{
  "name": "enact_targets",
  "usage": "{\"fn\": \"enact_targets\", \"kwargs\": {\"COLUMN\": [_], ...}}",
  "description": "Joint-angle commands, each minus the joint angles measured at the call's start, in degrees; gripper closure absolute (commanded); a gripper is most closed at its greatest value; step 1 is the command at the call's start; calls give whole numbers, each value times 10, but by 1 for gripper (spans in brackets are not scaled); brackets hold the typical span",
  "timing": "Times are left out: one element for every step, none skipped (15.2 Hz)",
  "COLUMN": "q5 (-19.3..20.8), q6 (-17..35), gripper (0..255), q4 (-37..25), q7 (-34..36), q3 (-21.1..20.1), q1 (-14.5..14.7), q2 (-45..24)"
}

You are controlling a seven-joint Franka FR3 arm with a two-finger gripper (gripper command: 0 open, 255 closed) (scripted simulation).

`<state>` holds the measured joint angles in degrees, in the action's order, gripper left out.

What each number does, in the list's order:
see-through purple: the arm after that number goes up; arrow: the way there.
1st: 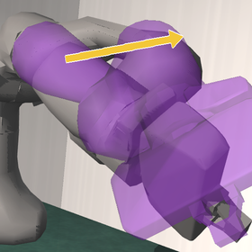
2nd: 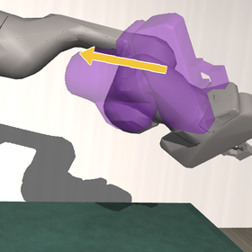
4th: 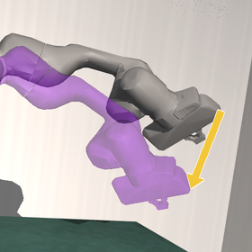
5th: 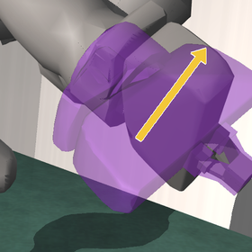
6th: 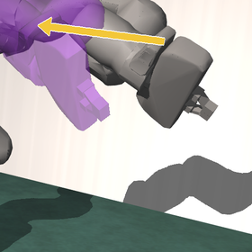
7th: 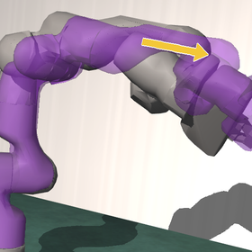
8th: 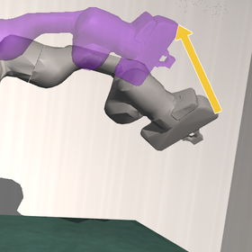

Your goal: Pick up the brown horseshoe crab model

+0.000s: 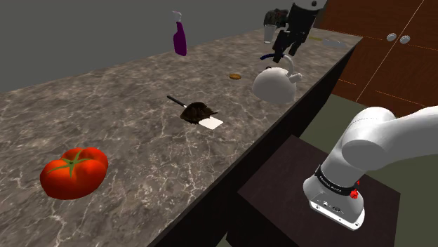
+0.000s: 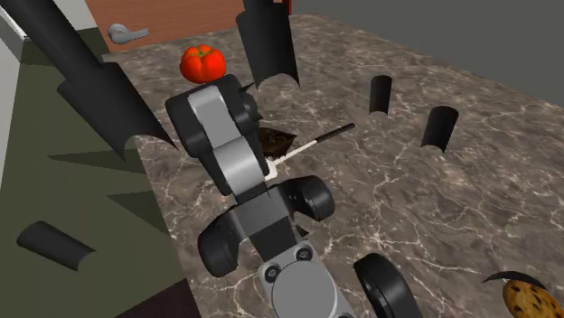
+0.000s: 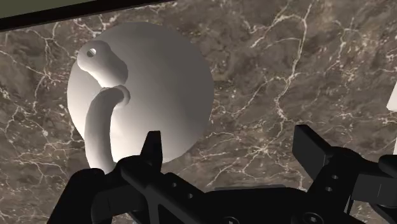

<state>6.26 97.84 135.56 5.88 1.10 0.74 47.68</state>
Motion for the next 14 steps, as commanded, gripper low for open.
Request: {"fn": "enact_targets", "kwargs": {"q5": [0,-3,-6,-9,-11,-13,-15,-16,-17,-18,-18,-18,-18,-17], "q6": [0,4,8,12,16,20,24,27,31,34,37,40,43,46], "gripper": [0,0,0,0,0,0,0,0,0,0,0,0,0,0], "q4": [0,-2,-4,-6,-9,-13,-16,-21,-26,-31,-37,-43,-50,-57], "q7": [0,8,16,24,32,39,47,55,63,72,80,88,96,105], "q3": [0,-13,-25,-37,-50,-62,-74,-86,-99,-111,-123,-135,-147,-159], "q1": [0,5,10,15,20,25,29,34,38,42,45,49,52,55], "q2": [0,-11,-22,-34,-46,-59,-72,-85,-99,-113,-128,-143,-159,-175]}}
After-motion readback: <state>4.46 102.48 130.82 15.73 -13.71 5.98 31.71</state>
